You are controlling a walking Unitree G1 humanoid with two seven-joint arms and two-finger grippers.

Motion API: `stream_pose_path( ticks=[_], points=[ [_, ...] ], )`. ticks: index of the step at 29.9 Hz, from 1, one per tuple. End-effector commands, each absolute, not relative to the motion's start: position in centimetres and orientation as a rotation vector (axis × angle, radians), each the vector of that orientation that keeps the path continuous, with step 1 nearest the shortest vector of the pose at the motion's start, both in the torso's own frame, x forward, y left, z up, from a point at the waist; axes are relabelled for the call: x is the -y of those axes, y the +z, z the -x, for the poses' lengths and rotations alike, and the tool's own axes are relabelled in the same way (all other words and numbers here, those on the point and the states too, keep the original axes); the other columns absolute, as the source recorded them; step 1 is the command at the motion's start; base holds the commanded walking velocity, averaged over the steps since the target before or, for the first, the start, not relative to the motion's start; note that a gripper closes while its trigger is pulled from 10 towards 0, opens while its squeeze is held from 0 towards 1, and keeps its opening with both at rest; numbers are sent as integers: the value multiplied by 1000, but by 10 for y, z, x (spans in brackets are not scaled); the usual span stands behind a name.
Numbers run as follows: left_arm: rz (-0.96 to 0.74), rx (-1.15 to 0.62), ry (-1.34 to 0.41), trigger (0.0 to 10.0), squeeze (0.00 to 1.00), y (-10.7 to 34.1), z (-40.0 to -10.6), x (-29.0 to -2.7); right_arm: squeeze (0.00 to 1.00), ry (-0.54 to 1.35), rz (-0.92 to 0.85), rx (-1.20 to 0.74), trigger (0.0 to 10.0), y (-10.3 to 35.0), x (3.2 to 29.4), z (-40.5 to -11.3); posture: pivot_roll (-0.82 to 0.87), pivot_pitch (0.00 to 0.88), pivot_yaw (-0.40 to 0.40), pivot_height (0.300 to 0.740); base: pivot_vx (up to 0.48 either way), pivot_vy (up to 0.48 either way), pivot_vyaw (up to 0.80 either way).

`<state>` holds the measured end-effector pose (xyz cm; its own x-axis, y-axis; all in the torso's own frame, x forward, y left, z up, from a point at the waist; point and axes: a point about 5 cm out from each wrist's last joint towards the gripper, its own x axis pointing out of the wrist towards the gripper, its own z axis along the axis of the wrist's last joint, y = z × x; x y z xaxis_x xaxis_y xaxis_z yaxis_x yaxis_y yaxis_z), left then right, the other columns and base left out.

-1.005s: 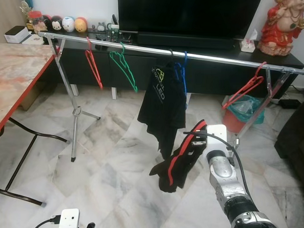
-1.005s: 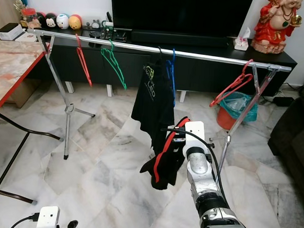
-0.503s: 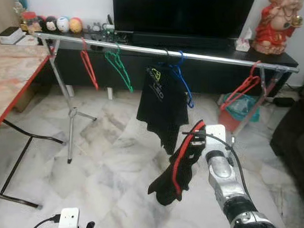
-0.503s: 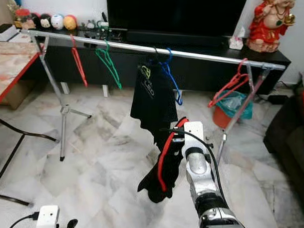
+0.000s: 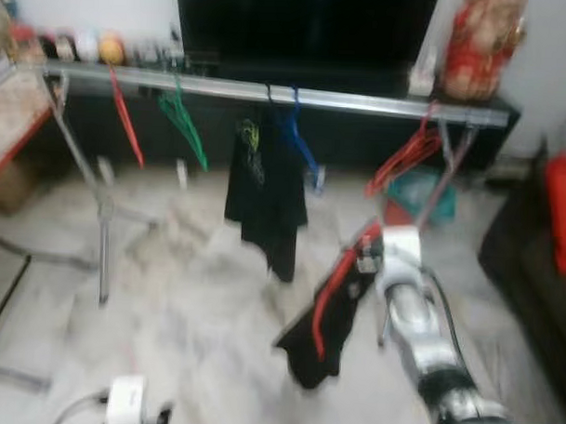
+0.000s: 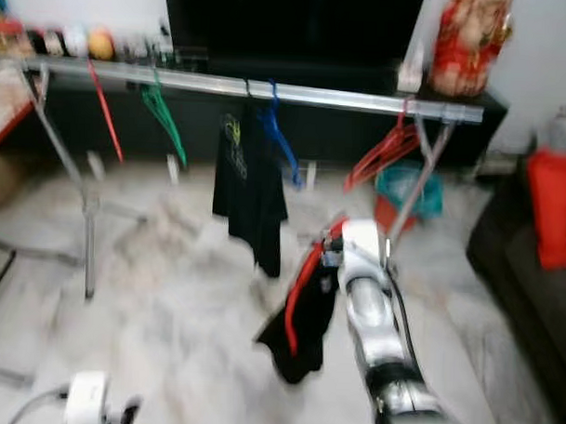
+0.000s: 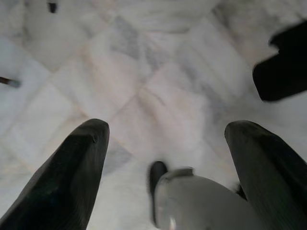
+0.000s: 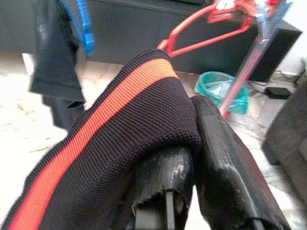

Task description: Hang hanger

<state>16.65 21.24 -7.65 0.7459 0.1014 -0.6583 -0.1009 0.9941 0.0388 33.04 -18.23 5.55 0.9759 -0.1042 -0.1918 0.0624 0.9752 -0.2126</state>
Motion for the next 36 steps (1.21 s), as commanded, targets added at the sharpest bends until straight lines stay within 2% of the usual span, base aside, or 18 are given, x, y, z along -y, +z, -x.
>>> stream_pose_path(
  ticks=[1,8,12,15,19,24,28,36],
  points=[
    [-41,-651,123,10000,0,-67,-176,-223,0,-66,191,-150,10000,68,174,-338,51,0,-53,740,0,0,0],
    [-65,-581,151,10000,0,-57,-186,-235,0,-56,214,-263,10000,43,179,-325,53,0,-59,740,0,0,0],
    [-59,-621,146,10000,0,-61,-180,-235,0,-105,200,-405,10000,14,192,-304,57,0,-62,740,0,0,0],
    [-56,-654,151,10000,0,-66,-174,-233,0,-181,124,-579,10000,-17,208,-274,43,0,-60,740,0,0,0],
    [-55,-651,142,10000,0,-66,-174,-230,0,-198,114,-694,10000,-39,217,-247,38,0,-57,740,0,0,0],
    [-45,-626,142,10000,0,-64,-178,-229,0,-198,108,-705,10000,-42,218,-241,45,0,-58,740,0,0,0],
    [-34,-591,142,10000,0,-59,-186,-228,0,-163,50,-666,10000,-42,206,-244,29,0,-51,740,0,0,0],
    [-32,-548,150,10000,0,-53,-196,-225,0,-134,50,-694,10000,-46,198,-241,42,0,-56,740,0,0,0]
  ],
)
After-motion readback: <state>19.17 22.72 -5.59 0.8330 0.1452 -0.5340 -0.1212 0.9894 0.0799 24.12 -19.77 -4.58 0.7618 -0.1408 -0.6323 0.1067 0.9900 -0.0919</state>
